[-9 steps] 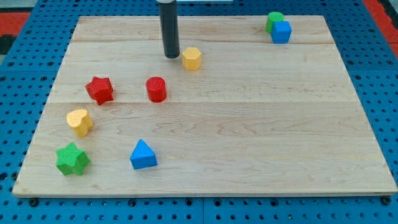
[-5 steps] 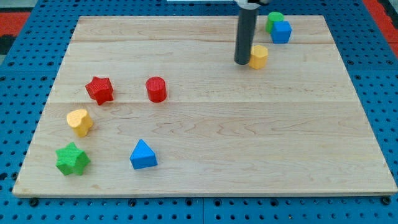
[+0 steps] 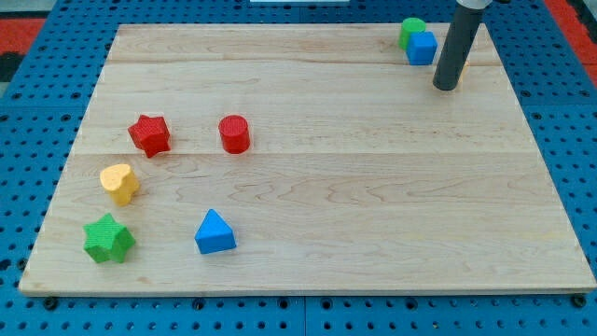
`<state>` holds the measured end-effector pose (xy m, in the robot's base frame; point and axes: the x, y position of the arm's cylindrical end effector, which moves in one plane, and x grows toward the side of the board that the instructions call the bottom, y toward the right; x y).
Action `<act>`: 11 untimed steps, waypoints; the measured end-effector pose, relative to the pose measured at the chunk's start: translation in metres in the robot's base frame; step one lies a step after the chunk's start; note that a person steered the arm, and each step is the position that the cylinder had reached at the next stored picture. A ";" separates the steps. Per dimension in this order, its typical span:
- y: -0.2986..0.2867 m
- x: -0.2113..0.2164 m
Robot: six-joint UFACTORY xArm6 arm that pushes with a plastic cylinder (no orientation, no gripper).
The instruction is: Push the hexagon at the top right of the board
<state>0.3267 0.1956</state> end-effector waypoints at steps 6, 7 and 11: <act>0.035 -0.021; 0.025 -0.020; 0.073 -0.036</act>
<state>0.2912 0.2686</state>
